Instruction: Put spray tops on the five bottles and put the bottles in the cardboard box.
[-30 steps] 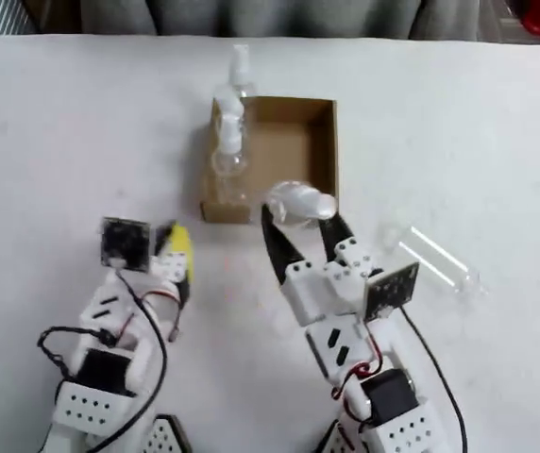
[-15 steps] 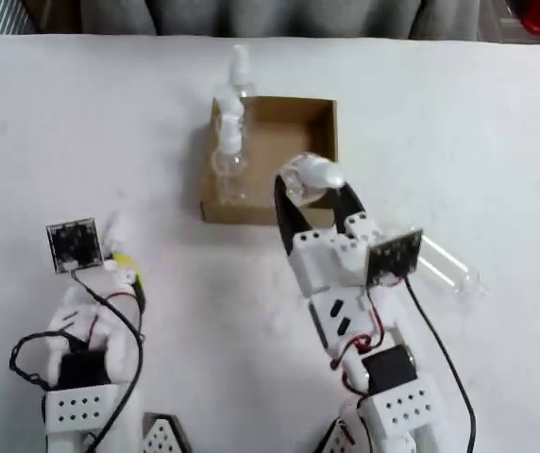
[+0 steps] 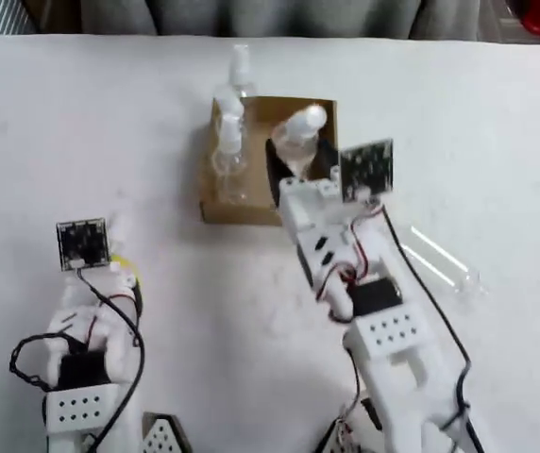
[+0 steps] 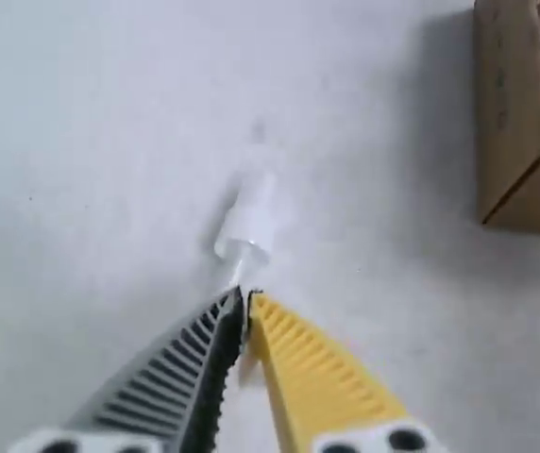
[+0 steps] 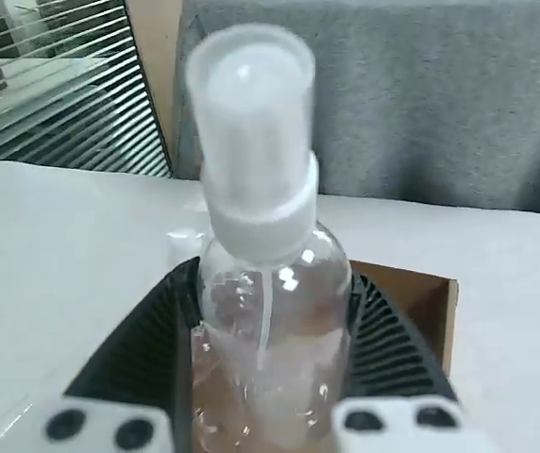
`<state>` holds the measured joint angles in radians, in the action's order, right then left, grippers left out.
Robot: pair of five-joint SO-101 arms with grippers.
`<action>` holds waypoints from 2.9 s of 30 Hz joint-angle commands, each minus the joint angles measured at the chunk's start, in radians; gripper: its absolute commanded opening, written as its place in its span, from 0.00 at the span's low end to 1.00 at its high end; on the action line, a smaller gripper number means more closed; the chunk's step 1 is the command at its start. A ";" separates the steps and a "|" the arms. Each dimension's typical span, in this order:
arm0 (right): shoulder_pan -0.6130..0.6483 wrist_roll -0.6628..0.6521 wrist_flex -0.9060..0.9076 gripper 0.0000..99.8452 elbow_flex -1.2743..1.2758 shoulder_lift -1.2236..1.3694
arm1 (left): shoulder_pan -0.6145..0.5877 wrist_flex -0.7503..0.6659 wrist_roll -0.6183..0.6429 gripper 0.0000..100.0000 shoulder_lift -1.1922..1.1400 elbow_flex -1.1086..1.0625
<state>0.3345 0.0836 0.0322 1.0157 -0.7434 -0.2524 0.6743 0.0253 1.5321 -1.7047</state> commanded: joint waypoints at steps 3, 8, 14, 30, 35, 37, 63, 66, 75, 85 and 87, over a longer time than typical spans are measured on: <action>-0.070 -0.011 -0.028 0.01 -0.193 0.147 | -0.013 -0.029 -0.012 0.02 0.012 0.005; -0.101 -0.011 -0.038 0.01 -0.301 0.309 | -0.013 -0.029 -0.014 0.02 0.012 0.005; -0.131 -0.012 -0.205 0.01 -0.376 0.509 | -0.013 -0.029 -0.014 0.02 0.012 0.005; -0.133 -0.012 -0.216 0.01 -0.689 0.915 | -0.013 -0.034 -0.014 0.02 0.012 0.005; -0.137 -0.012 -0.217 0.01 -0.760 1.021 | -0.012 -0.035 -0.014 0.02 0.012 0.005; -0.145 -0.012 -0.217 0.01 -0.784 1.056 | -0.012 -0.035 -0.014 0.02 0.012 0.005; -0.174 -0.012 -0.217 0.01 -0.835 1.190 | -0.012 -0.035 -0.014 0.02 0.012 0.005; -0.174 -0.012 -0.217 0.01 -0.819 1.190 | -0.012 -0.035 -0.014 0.02 0.012 0.005; -0.173 -0.012 -0.217 0.01 -0.786 1.187 | -0.012 -0.035 -0.014 0.02 0.012 0.005; -0.176 -0.012 -0.219 0.01 -0.769 1.188 | -0.012 -0.035 -0.014 0.02 0.012 0.005; -0.176 -0.012 -0.219 0.01 -0.753 1.182 | -0.013 -0.035 -0.014 0.02 0.012 0.005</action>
<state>0.1657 0.0821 -0.1826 0.2516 0.4595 -0.2524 0.6697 0.0207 1.5321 -1.7047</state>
